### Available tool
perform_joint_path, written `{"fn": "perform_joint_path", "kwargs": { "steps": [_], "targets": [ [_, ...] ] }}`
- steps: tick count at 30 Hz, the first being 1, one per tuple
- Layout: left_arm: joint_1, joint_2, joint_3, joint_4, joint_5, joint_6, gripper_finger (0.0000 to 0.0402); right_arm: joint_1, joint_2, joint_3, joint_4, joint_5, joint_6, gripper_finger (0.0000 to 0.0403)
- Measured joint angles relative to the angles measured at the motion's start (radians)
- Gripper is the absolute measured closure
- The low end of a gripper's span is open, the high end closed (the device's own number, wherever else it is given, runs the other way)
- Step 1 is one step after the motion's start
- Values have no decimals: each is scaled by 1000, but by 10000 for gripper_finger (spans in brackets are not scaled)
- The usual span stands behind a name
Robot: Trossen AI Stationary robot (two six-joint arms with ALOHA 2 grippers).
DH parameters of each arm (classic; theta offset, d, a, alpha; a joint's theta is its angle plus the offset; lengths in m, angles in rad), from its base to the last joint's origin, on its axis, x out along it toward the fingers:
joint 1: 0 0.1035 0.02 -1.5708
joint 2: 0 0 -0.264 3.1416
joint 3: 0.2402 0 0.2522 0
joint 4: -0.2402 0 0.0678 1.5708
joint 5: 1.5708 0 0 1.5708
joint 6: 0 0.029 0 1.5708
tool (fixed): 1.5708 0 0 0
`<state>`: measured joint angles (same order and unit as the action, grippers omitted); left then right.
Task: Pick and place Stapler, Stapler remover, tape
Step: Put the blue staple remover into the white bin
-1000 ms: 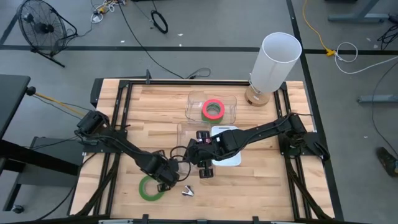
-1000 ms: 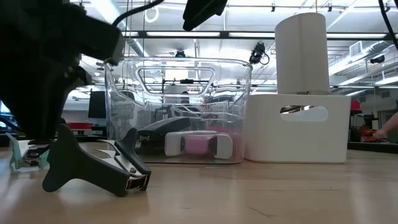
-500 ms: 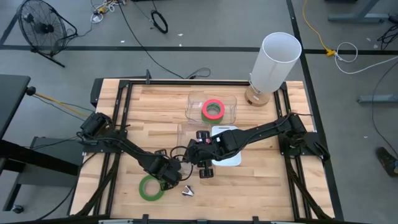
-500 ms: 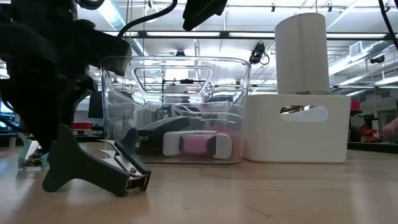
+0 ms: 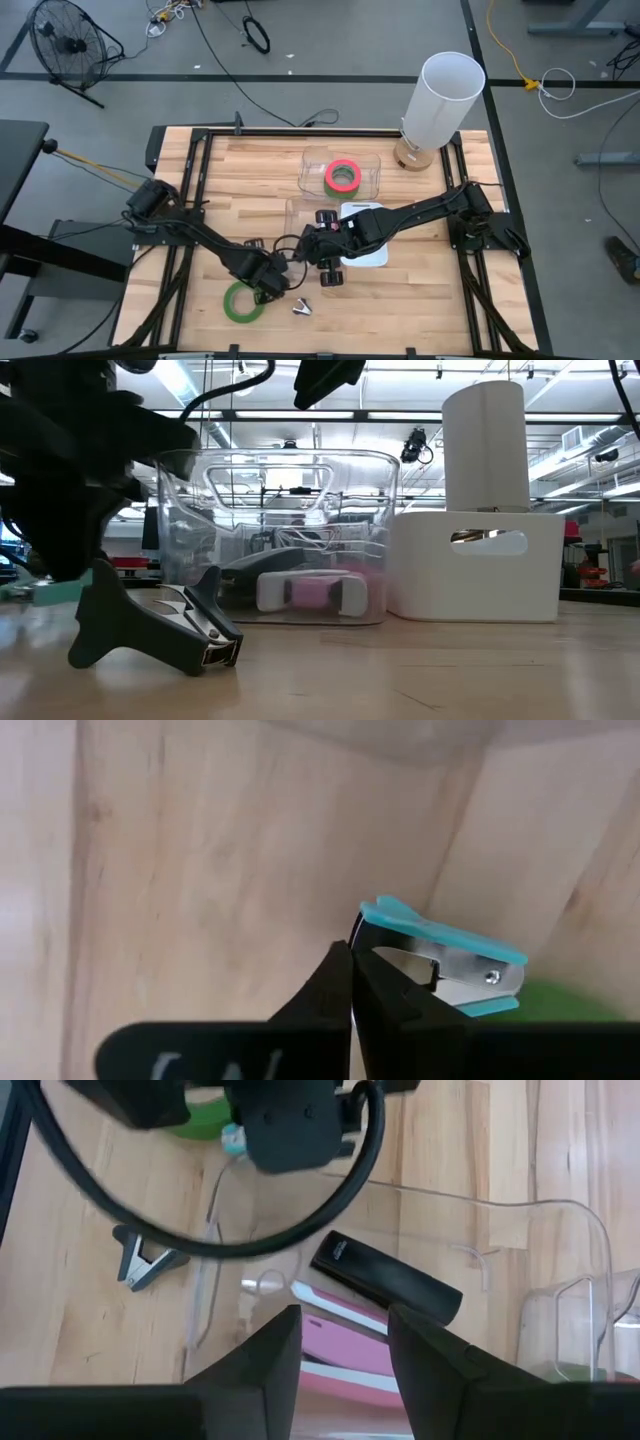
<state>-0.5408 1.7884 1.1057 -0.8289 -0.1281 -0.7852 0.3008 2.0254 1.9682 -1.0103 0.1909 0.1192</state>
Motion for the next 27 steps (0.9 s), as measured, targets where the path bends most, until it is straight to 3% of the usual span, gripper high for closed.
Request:
{"fn": "perform_joint_path", "kwargs": {
  "steps": [17, 21, 27],
  "targets": [
    [-43, -64, 219, -390, -181, -15, 401, 0, 0, 0, -13, 9, -15, 252],
    [-53, -64, 309, -503, -330, -14, 401, -6, 0, -12, 28, 77, -27, 252],
    [-52, -64, 411, -577, -636, -10, 401, -20, 1, -80, 195, 81, -34, 252]
  ]
}}
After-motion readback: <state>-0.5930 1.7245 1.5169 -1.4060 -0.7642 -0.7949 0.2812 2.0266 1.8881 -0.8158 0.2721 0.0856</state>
